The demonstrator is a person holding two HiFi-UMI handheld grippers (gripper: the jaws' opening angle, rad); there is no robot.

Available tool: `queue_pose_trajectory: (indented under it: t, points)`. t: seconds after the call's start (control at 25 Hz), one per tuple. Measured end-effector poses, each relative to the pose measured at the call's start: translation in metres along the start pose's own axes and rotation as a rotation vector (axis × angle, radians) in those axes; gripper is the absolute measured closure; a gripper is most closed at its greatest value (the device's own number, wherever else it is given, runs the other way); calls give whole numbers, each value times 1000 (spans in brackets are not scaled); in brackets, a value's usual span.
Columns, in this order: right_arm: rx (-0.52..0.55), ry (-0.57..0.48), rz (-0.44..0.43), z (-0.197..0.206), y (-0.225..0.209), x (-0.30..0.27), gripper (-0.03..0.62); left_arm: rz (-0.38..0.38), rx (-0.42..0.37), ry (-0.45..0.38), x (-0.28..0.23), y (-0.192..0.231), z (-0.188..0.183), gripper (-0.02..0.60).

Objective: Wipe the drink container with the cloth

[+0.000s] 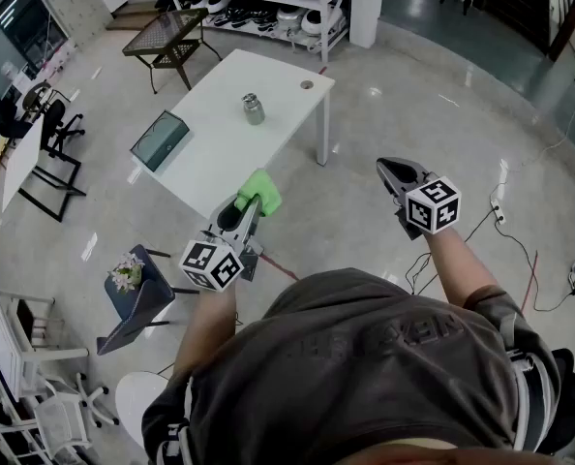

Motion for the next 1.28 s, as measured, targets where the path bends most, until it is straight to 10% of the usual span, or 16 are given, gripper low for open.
queue_pose_trajectory:
  t: [1.28]
  points:
    - [-25,-22,-44,21,-110,45,602,9,-4,6,-109,-67,19,485]
Point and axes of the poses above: the fingertips, and each gripper's own axes: x backward along the fingers, y to its left, z out of its underside, the point moved 8 cm from there along x, backward along the fingers, and after that the axes turned 7 degrees about x, right-handed, at the moved point
